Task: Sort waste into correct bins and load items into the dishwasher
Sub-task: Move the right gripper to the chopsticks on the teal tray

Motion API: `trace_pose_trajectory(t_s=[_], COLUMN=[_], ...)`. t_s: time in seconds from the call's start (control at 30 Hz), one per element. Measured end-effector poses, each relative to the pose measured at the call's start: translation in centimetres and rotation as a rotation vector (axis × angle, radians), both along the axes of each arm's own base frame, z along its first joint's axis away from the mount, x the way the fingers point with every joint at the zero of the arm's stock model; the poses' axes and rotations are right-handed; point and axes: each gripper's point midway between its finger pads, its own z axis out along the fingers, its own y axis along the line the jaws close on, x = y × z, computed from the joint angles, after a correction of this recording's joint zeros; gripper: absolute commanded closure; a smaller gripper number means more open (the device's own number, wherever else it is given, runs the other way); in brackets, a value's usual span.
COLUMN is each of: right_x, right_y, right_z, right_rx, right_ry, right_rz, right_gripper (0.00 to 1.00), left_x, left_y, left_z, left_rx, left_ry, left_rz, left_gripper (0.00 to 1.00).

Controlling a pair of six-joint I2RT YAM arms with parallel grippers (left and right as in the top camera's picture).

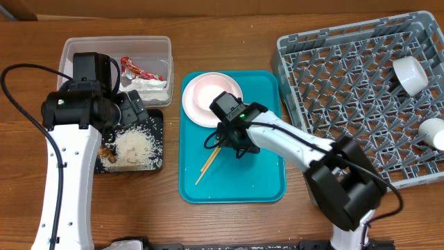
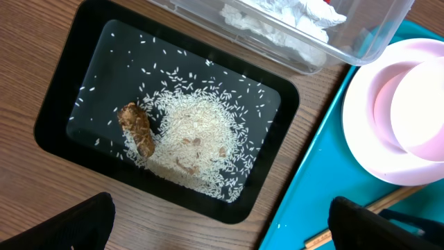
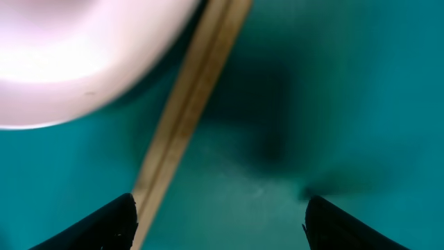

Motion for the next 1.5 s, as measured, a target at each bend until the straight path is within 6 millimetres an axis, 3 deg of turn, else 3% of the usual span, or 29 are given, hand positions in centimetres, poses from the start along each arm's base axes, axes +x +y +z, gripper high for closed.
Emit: trace_pose_trajectory(t_s=[0.5,0.6,0.73,0.83,1.27,1.5], right_x=[-0.9,0.4,3.1,2.7,-1.2,-2.7], right_y=[-1.8,-0.3,3.9,6.3,12.0,11.4], right_z=[-0.8,0.3,3.5,4.5,4.3,1.0], right_rx=[-0.112,-0.078,0.059,0.127,0.218,0.155], right_ry=[0.061,0.035,-0.064,-0.078,-0.066,0.010], right_rz=[-0.003,0.027,0.102,0.154,0.309,0.323], right_gripper=[0.14,0.14,0.20,0.20,0.23,0.19], left_x=[0.0,0.0,0.0,0.0,0.0,0.0], left_y=[0.0,0.0,0.0,0.0,0.0,0.0], left_z=[0.0,0.0,0.0,0.0,0.0,0.0], left_rx=[0.000,0.000,0.000,0.000,0.000,0.000], left_ry=[0.000,0.000,0.000,0.000,0.000,0.000], left_rz=[0.000,0.000,0.000,0.000,0.000,0.000], left_gripper=[0.00,0.00,0.00,0.00,0.00,0.00])
